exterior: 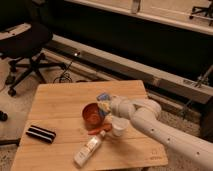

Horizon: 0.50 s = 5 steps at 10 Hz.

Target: Place the white sponge in the ceramic cup

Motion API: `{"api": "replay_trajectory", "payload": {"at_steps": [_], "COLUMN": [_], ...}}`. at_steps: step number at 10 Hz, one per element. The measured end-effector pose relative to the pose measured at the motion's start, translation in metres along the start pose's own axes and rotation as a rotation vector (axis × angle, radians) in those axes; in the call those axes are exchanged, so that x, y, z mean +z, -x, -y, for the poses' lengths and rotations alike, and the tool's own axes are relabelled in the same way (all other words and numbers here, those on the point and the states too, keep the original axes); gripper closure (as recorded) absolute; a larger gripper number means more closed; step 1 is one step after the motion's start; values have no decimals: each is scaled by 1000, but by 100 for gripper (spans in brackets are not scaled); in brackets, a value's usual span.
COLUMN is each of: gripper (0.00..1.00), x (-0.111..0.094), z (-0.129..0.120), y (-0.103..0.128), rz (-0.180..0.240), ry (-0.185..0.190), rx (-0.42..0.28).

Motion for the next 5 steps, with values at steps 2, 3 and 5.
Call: {"api": "replay_trajectory", "payload": {"at_steps": [2, 3, 5], "gripper": [100, 100, 100], "x": [-30, -43, -58], "z": [-6, -5, 3], "y": [0, -3, -6], "rz": [-39, -67, -104], "ry": [35, 44, 47], "rx": [-8, -15, -32]}}
